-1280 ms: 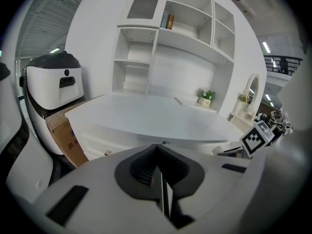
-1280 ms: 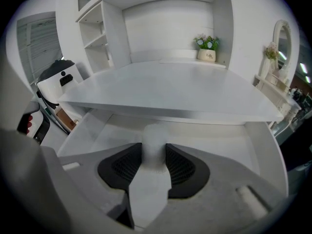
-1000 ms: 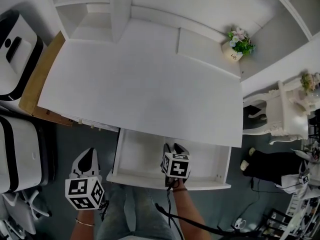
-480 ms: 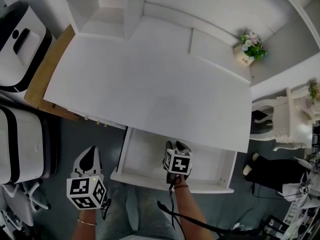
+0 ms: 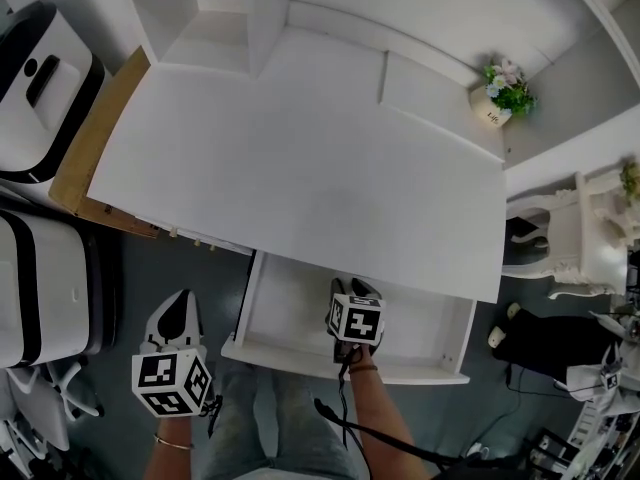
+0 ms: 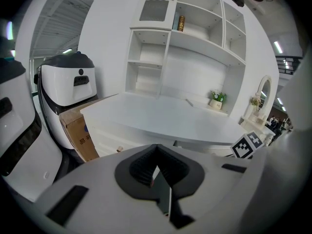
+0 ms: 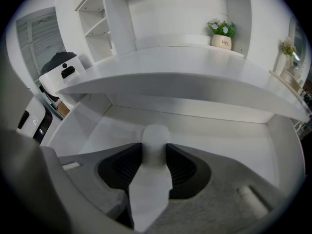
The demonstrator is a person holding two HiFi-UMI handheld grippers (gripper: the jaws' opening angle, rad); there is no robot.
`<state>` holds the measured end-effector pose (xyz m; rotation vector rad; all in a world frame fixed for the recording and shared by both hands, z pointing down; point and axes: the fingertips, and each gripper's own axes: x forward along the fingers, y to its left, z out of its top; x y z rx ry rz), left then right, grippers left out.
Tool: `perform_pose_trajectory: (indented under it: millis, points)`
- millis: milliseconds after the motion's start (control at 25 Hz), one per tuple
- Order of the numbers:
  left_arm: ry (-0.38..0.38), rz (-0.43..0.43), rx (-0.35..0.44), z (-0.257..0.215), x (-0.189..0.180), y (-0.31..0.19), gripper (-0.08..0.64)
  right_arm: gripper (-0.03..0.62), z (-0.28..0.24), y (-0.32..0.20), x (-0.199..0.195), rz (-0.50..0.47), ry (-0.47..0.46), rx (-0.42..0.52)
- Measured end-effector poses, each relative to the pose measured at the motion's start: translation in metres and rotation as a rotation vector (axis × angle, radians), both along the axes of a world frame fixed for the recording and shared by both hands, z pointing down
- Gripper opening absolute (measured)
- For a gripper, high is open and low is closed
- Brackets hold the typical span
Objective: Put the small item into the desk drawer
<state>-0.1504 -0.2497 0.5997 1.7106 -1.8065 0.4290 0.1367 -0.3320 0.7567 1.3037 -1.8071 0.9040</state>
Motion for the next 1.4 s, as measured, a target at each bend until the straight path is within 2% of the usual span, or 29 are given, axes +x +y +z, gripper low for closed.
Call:
perform_pose_trajectory:
  millis: [520,960,1280,1400]
  points:
    - [-0.008,0.023,0.011,-0.008,0.005,-0.002,-0.003,0.167,-0.007,0.002,-0.002,-0.005,-0.015,0.014]
    - [-0.016,0.048,0.031,-0.023,0.001,0.000,-0.003,0.167,-0.030,0.009,-0.003,0.028,-0.004,0.045]
    - [-0.005,0.087,0.085,-0.043,0.007,-0.013,-0.003,0.148,-0.079,0.017,-0.004,0.074,-0.032,0.154]
    - [-0.001,0.118,0.118,-0.058,0.013,-0.019,-0.003,0.090,-0.109,0.021,0.001,0.109,-0.049,0.211]
